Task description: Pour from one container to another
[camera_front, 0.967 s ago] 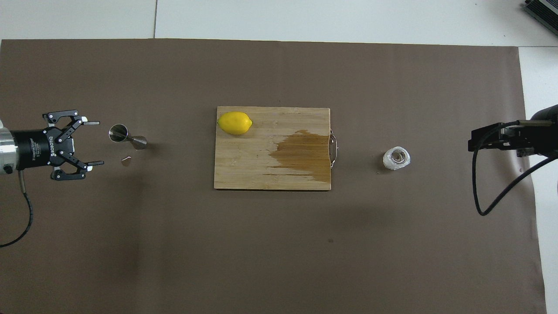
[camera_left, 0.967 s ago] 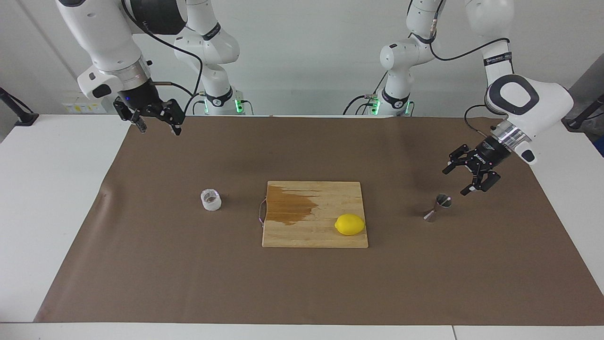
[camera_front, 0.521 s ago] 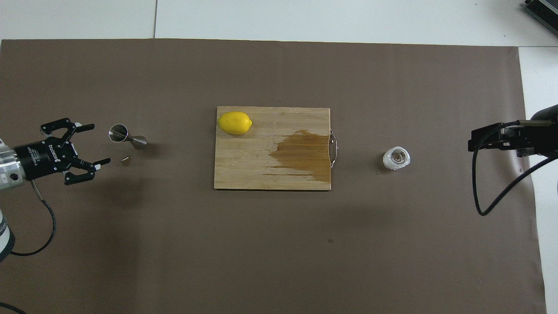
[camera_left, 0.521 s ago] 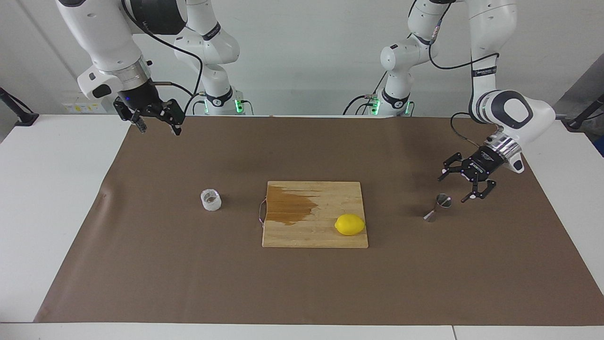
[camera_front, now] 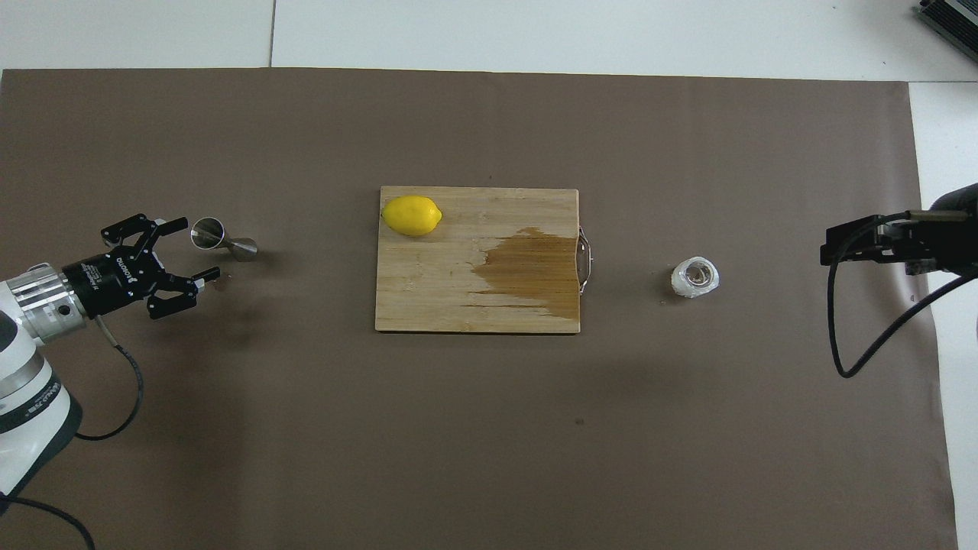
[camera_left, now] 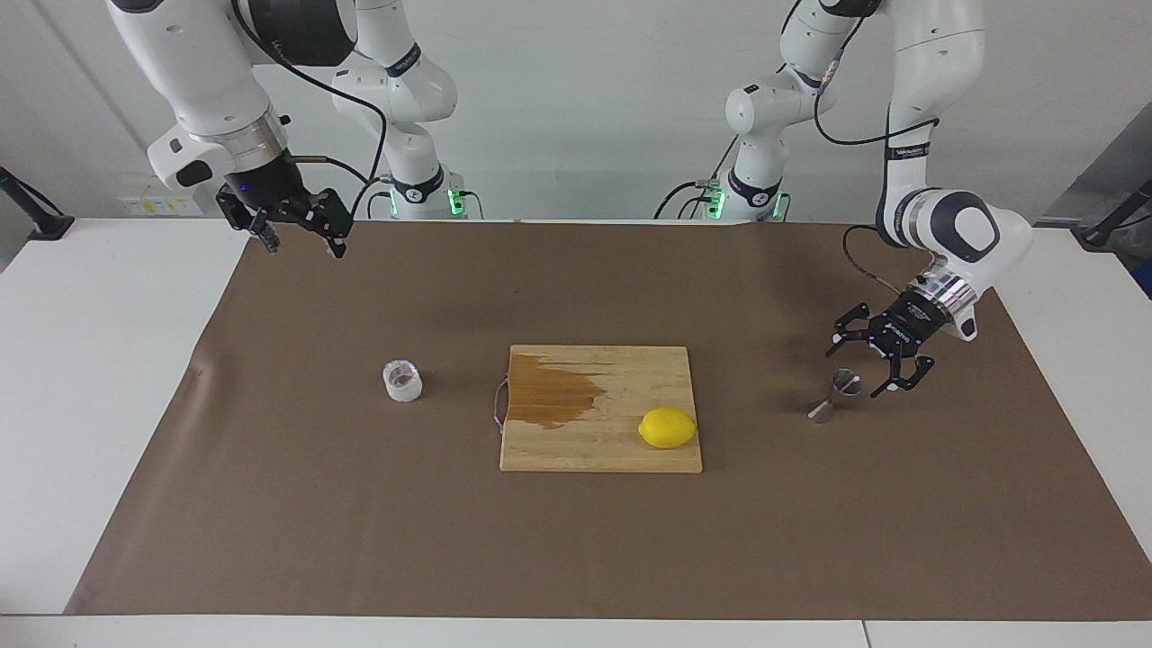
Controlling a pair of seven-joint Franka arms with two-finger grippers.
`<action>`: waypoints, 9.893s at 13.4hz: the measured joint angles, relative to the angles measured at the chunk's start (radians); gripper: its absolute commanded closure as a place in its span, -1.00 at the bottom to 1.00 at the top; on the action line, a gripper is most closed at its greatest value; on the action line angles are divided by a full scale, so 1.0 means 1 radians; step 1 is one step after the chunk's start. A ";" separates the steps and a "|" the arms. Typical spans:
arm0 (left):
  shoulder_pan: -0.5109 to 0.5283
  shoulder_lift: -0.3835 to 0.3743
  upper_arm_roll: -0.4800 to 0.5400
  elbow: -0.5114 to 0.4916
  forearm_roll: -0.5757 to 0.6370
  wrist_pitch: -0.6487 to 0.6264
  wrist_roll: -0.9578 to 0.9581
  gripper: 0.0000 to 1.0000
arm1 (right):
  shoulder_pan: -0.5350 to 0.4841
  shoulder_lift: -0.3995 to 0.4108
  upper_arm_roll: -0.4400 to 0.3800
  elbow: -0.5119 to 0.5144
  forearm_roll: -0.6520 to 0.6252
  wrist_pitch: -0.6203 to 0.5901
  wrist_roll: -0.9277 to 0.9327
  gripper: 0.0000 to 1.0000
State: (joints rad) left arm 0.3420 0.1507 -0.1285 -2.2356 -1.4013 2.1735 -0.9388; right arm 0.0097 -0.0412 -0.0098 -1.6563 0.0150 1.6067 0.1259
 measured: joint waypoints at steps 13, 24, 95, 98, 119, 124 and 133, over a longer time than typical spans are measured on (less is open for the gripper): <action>-0.024 0.000 -0.004 -0.009 -0.038 0.034 0.025 -0.80 | 0.000 0.000 0.000 0.000 0.000 0.000 0.000 -1.00; -0.024 0.000 -0.004 -0.009 -0.046 0.037 0.027 0.30 | 0.000 0.000 0.000 0.000 0.000 0.000 0.000 -1.00; -0.612 0.311 -0.414 0.420 -0.424 0.851 -0.179 0.41 | 0.000 0.000 0.000 0.000 0.000 0.000 0.000 -1.00; -0.612 0.311 -0.413 0.420 -0.423 0.853 -0.179 -0.17 | 0.000 0.000 0.000 0.000 0.000 0.000 0.000 -1.00; -0.626 0.206 -0.450 0.458 -0.339 0.999 -0.177 -1.00 | 0.000 0.000 0.000 0.000 0.000 -0.001 0.000 -1.00; -0.527 0.200 -0.440 0.459 -0.201 0.854 -0.176 -1.00 | -0.030 -0.004 -0.010 0.000 0.000 -0.048 0.000 -1.00; -0.360 0.166 -0.433 0.403 0.171 0.557 -0.170 -1.00 | -0.105 -0.030 -0.014 -0.168 0.117 0.229 -0.782 -1.00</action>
State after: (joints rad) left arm -0.0182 0.3165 -0.5616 -1.8326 -1.2300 2.7306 -1.1087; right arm -0.0948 -0.0712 -0.0238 -1.8246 0.1324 1.8360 -0.6561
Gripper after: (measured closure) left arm 0.000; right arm 0.000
